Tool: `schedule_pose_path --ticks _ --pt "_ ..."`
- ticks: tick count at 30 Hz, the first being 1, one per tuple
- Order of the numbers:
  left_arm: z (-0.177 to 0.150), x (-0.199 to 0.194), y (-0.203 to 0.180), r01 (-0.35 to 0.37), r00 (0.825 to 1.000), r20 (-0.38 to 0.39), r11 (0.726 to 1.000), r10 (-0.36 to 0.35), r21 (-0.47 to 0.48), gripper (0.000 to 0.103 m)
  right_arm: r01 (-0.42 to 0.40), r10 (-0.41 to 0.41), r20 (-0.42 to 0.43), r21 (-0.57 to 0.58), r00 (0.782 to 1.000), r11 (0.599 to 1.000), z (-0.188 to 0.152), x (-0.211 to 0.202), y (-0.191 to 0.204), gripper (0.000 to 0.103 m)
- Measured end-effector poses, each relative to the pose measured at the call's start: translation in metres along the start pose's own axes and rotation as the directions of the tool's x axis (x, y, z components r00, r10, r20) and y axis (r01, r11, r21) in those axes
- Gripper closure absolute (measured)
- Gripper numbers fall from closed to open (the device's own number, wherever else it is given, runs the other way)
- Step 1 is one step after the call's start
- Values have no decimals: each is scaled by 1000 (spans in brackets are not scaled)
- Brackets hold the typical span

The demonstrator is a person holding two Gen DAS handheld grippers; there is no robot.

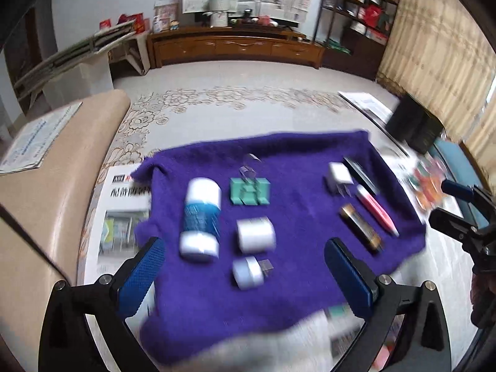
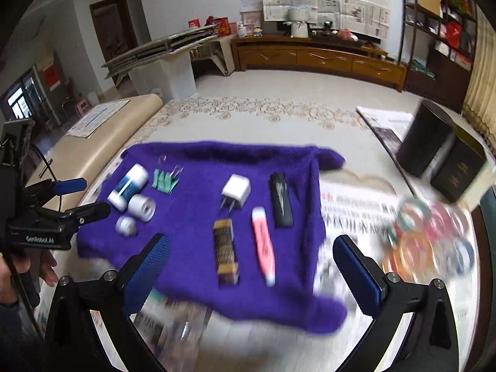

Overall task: Organize rigid objects
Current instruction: 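Withdraw both tools and close the left tool on the pink round sponge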

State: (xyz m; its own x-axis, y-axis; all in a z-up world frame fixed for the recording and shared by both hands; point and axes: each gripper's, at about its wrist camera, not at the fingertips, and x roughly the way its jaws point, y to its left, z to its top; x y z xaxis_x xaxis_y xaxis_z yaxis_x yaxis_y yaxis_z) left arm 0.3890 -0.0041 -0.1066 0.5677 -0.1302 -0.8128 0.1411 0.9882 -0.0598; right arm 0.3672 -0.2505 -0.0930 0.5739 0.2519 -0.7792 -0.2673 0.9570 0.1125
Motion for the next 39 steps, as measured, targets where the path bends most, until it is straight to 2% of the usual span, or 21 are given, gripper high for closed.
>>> schedule_pose_path --ticks 4,10,15,19,23,30,37,39 --pt "-35 -27 -29 60 998 -9 998 -60 16 0 34 -34 -9 17 999 999 -33 -26 -2 0" --pt "-90 -30 -63 119 992 -42 993 -119 -17 0 47 -46 -15 113 999 992 -94 -50 -25 0" --pt "-122 -17 -78 108 991 -77 992 -113 -67 0 17 -15 -8 200 1000 980 -134 -50 -47 0" --pt "-129 -6 -88 36 995 -91 998 -40 -45 0 14 -11 -16 195 1000 981 -146 -47 -52 0" --pt "-128 2 -90 21 996 -90 998 -26 -57 0 -12 14 -8 185 1000 983 -149 -48 -50 0" --pt "-132 5 -96 -6 998 -61 998 2 -70 2 -12 16 -29 142 999 990 -154 -45 -39 0" --pt "-138 0 -104 -31 999 -14 999 31 -40 21 6 -2 -30 124 1000 992 -155 -47 -37 0" --pt "-138 -1 -107 -32 999 -5 999 32 -30 35 5 -2 -30 128 1000 992 -156 -48 -38 0"
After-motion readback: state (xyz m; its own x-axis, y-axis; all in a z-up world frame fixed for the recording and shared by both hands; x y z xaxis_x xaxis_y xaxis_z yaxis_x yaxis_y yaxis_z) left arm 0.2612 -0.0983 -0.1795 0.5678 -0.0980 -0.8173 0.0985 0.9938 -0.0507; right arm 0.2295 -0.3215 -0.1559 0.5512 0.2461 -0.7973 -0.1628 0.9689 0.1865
